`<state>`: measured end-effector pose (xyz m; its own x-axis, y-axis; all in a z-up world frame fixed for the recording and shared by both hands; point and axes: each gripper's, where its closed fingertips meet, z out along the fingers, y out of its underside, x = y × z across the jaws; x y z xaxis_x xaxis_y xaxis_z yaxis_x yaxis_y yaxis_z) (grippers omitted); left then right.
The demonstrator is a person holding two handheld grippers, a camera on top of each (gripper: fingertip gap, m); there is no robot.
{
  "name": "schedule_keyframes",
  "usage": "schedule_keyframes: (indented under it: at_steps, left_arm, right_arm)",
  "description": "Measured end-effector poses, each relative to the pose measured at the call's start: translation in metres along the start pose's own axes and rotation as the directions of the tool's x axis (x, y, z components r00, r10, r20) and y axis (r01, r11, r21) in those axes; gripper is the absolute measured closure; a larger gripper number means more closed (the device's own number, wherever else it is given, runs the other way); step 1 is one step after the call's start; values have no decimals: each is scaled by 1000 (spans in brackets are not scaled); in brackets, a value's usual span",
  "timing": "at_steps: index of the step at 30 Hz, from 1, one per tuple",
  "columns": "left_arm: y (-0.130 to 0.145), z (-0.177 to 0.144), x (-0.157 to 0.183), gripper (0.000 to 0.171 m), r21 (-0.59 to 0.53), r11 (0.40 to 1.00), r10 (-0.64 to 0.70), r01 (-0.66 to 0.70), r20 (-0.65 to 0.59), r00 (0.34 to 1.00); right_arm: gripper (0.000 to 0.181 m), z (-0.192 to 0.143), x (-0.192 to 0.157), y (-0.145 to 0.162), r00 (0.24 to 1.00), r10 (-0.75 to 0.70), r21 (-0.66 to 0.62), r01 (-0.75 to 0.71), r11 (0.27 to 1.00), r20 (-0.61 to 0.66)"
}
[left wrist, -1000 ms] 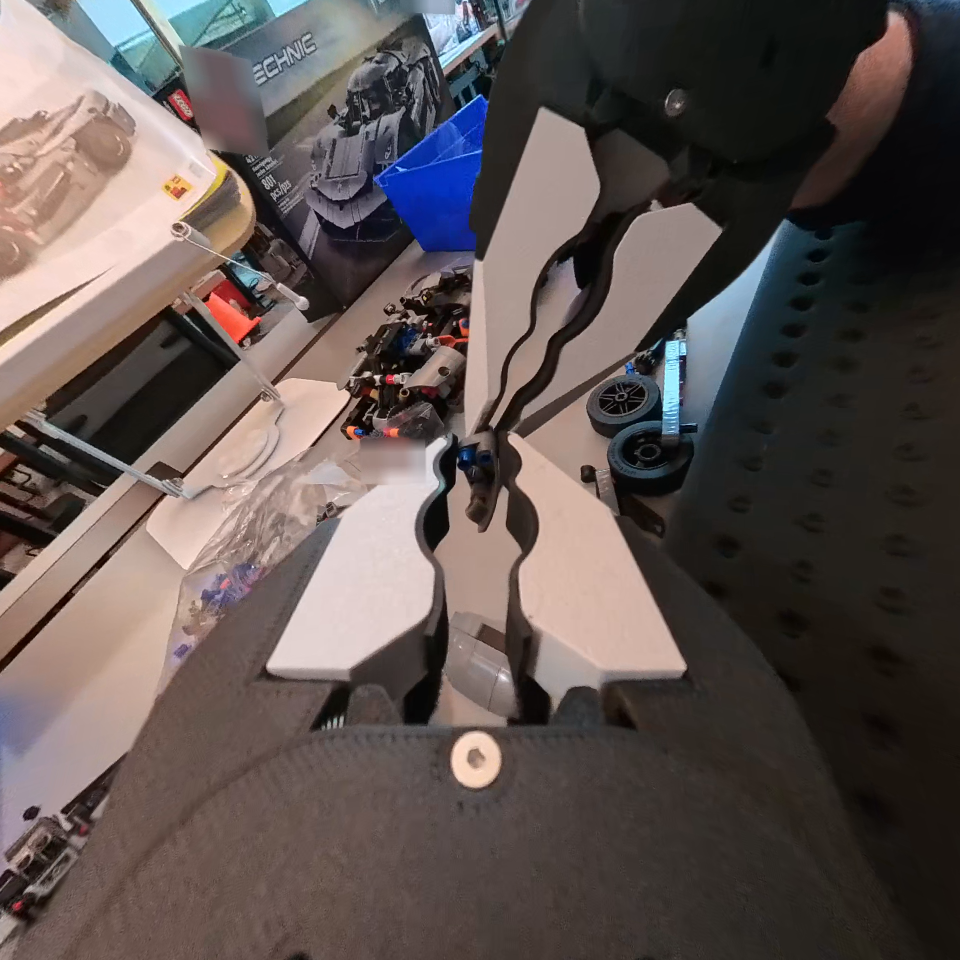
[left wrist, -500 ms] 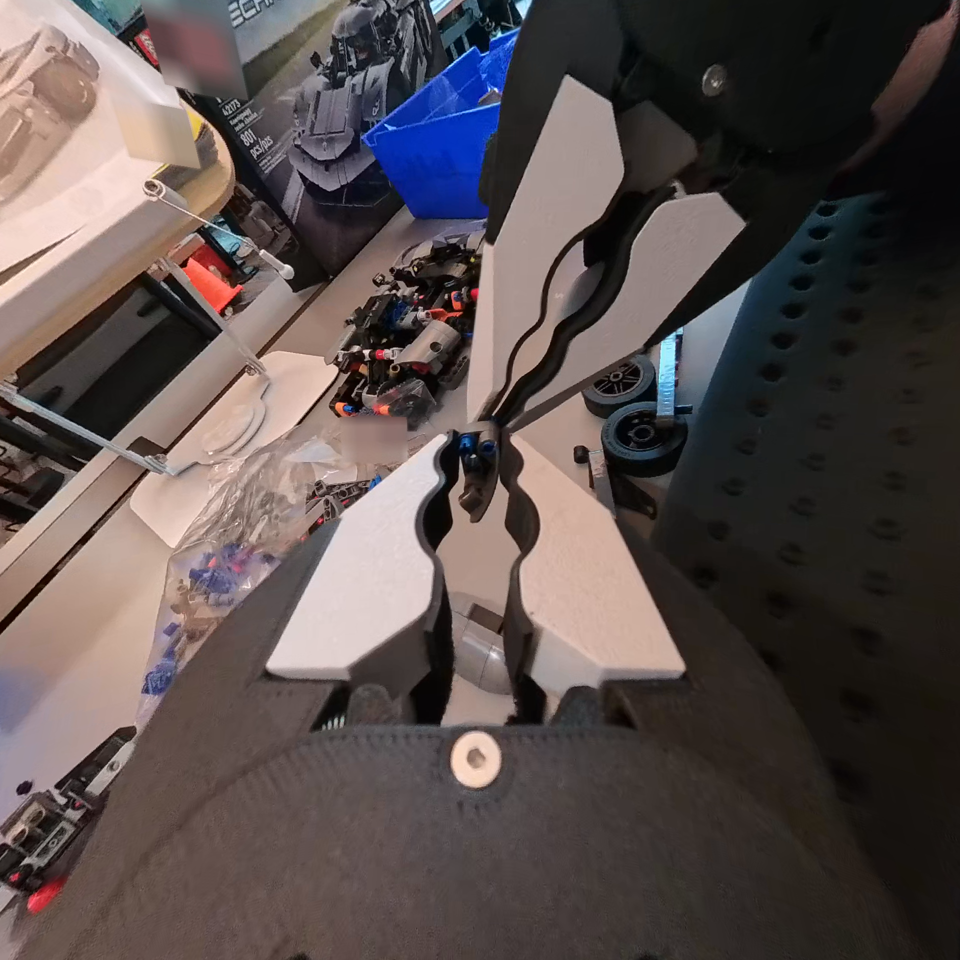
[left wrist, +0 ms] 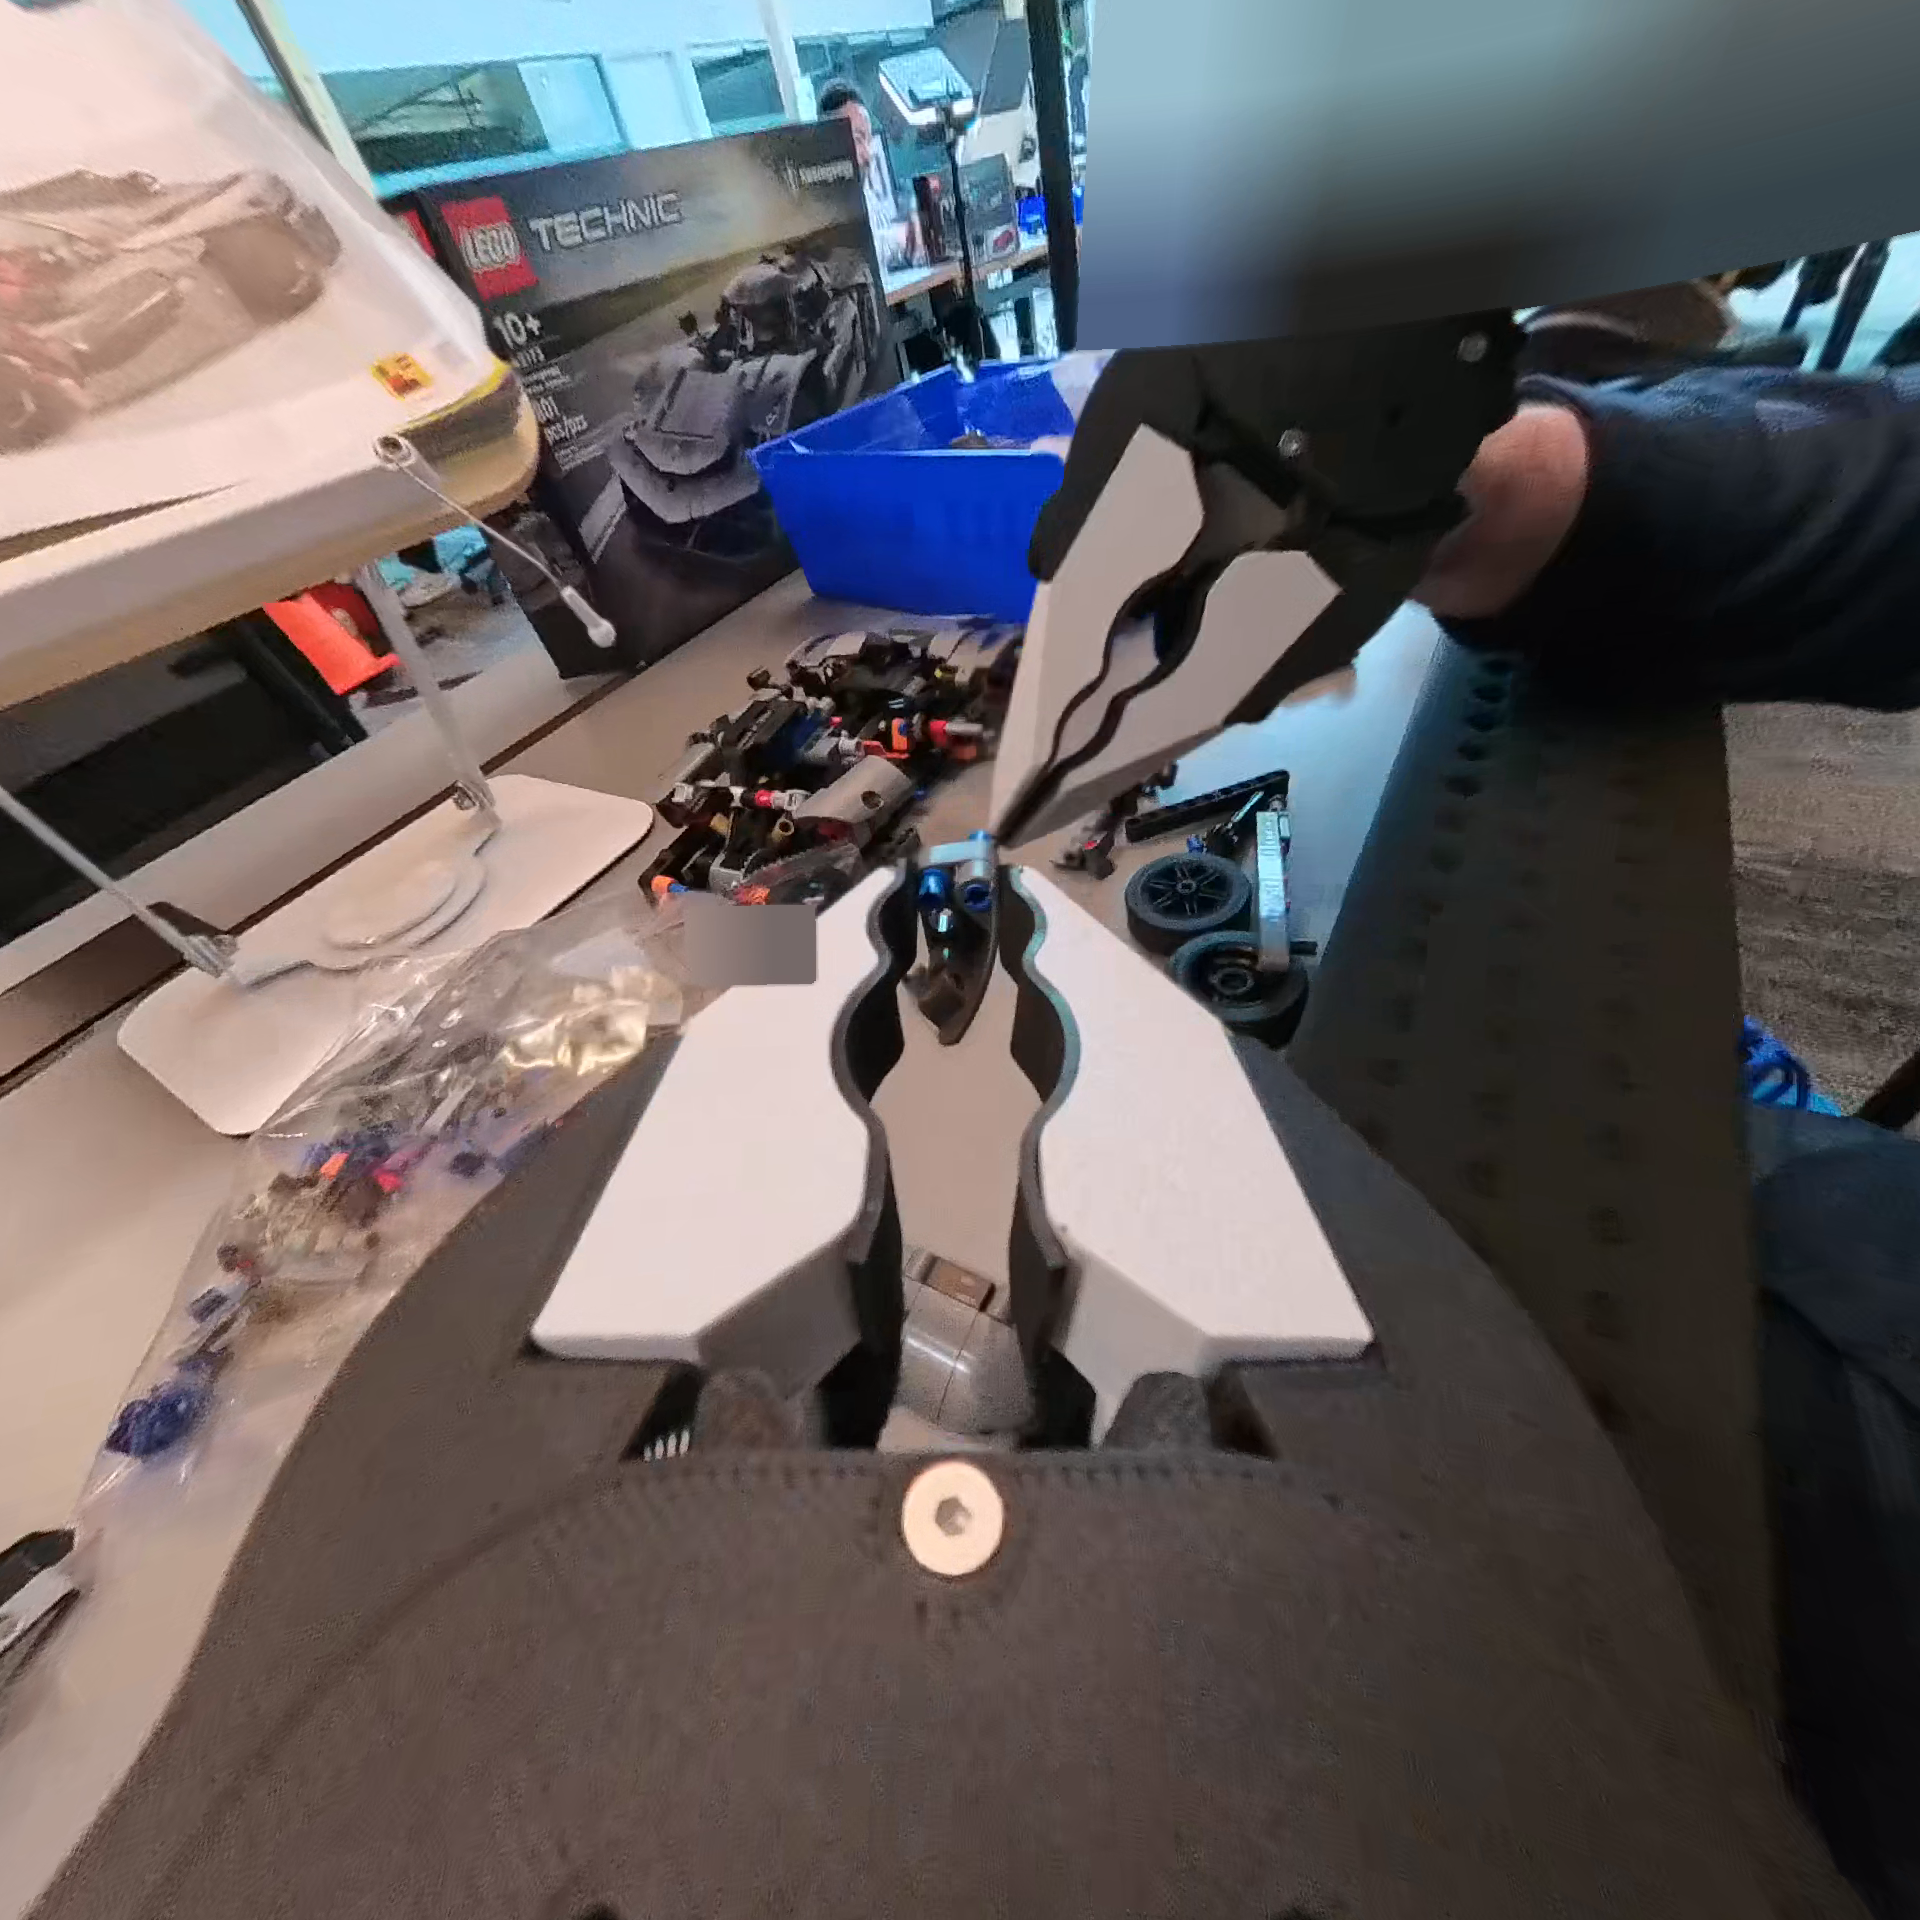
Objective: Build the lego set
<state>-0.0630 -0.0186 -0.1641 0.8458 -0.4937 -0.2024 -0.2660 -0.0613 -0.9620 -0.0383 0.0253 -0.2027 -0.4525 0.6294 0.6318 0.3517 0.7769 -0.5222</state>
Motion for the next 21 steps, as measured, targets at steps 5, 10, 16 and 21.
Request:
schedule_keyframes:
  at_steps: [5, 10, 16, 21]
  left_arm:
    - [-3, -3, -3, 158, 24, 1000, -5, 5, 10, 1000]
    - [-12, -7, -3, 158, 92, 996, -12, 12, -5, 1000]
    - [-19, -7, 4, 158, 113, 989, 94, -96, 22, 995]
    - [-22, -7, 11, 159, 117, 975, 185, -188, 42, 982]
  right_arm:
    - [181, 2, 2, -11, 991, 113, 72, -118, 990, 67]
    - [177, -14, 13, -33, 907, 353, 248, -405, 880, 228]
    - [165, -22, 10, -75, 729, 446, 340, -654, 675, 519]
    - [170, -22, 5, -87, 642, 434, 324, -728, 604, 632]
